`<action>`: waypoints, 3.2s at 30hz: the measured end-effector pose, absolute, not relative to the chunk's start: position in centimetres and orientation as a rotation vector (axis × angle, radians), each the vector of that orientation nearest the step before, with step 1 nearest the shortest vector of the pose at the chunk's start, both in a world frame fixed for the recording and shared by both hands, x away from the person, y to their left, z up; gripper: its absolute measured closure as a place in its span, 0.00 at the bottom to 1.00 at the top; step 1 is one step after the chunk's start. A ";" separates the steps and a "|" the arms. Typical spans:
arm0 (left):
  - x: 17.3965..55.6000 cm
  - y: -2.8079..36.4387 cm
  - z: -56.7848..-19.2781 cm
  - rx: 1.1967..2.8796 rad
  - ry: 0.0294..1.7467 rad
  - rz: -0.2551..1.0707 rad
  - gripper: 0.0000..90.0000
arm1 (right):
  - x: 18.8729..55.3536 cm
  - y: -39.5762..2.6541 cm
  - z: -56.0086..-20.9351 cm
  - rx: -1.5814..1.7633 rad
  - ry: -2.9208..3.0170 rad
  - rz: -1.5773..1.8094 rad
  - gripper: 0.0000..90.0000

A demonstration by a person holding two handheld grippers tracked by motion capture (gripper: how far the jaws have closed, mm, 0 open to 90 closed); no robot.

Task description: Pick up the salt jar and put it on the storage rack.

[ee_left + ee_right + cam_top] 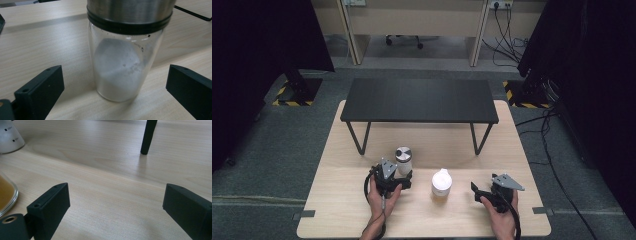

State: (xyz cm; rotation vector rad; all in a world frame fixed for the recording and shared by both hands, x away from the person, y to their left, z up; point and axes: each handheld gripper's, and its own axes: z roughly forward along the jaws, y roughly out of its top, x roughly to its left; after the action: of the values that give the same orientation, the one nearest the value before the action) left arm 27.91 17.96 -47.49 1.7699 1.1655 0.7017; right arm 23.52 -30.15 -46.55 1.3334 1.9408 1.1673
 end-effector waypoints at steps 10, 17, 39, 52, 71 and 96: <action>29.5 17.3 -47.3 1.773 1.191 0.685 0.02 | 23.5 -30.1 -46.5 1.329 1.944 1.167 0.08; 30.4 16.9 -47.3 1.763 1.190 0.676 0.08 | 23.6 -30.2 -46.5 1.329 1.946 1.167 0.08; 30.1 16.1 -47.5 1.758 1.175 0.704 0.35 | 23.6 -30.1 -46.5 1.321 1.951 1.162 0.08; 29.9 16.3 -47.3 1.765 1.171 0.694 0.35 | 23.6 -30.1 -46.5 1.322 1.950 1.160 0.08; 28.0 18.8 -46.5 1.760 1.153 0.665 0.35 | 23.6 -30.1 -46.5 1.324 1.951 1.160 0.08; 24.6 21.7 -43.0 1.704 1.140 0.729 0.35 | 23.7 -29.9 -46.4 1.322 1.955 1.152 0.08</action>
State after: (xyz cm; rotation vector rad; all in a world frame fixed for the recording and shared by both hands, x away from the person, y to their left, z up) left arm 24.56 21.71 -43.05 1.7044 1.1401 0.7294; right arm 23.69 -29.94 -46.44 1.3216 1.9549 1.1523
